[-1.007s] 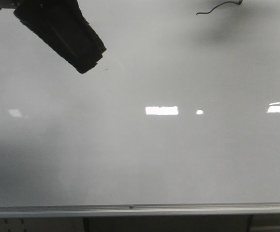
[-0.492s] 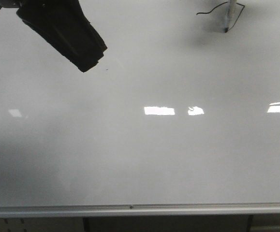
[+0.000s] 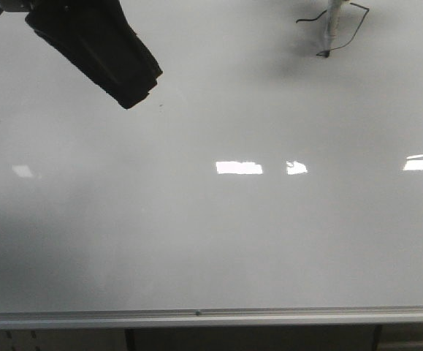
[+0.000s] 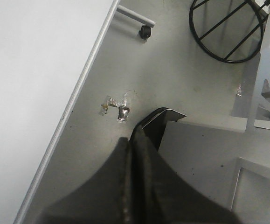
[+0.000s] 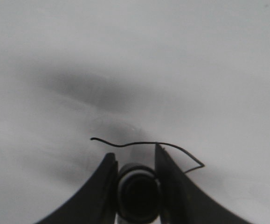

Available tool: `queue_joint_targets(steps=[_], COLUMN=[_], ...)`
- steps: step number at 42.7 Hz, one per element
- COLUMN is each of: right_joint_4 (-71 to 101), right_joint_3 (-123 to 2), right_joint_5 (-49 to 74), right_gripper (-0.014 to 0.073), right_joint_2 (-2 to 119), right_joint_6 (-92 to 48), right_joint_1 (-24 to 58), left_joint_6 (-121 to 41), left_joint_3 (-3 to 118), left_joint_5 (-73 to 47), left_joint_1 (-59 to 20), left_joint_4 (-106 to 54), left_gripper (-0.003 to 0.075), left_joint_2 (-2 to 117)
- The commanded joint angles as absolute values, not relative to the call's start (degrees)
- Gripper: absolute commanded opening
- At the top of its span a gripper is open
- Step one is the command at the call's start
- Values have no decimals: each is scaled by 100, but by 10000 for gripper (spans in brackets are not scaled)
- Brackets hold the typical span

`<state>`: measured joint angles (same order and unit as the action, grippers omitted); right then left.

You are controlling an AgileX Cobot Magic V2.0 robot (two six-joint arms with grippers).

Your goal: Write number 2 on whiteboard

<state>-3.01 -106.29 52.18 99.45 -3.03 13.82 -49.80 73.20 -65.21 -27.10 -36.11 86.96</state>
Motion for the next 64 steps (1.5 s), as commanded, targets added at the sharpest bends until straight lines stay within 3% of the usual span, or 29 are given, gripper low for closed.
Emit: queue_joint_targets(steps=[1,17,29,44,50,54,60,64], right_joint_4=[-947,-1924,129,929,1786,2244,2622,3059], right_joint_3=[-10787,-10787,-10787,-10771,-10183,-9421,-8115,-7508], right_joint_5=[4896,5100,5812,7289,7335,7163,6742,6522], right_gripper=[-62,-63,-64,-64,-64,-64,-64,-64], right_joint_2=[9692,9521,8800,8150,7845,7521,7055,6840], right_joint_6=[0,560,-478,-1043,-1385,-1594,-1856,-2101], right_joint_1=[1371,1353,1353,1353,1353,1353,1353,1353], left_joint_6=[-4943,-4943,-4943,-4943,-4943,-4943,-5013,-5452], left_joint_3=[7496,7496,7496,7496,7496,7496,7496,7496], left_joint_5=[-6432,-6432,-6432,-6376,-6340,-6370,-6706,-7162], left_joint_1=[-2752,-2752,-2752,-2752,-2752,-2752,-2752,-2752], left_joint_4=[-3929,-3929,-3929,-3937,-4222,-4558,-5162,-5632], left_gripper=[-20,-20,-20,-19,0,120,504,678], left_joint_2=[8451,8451,8451,8451,8451,8451,8451,8451])
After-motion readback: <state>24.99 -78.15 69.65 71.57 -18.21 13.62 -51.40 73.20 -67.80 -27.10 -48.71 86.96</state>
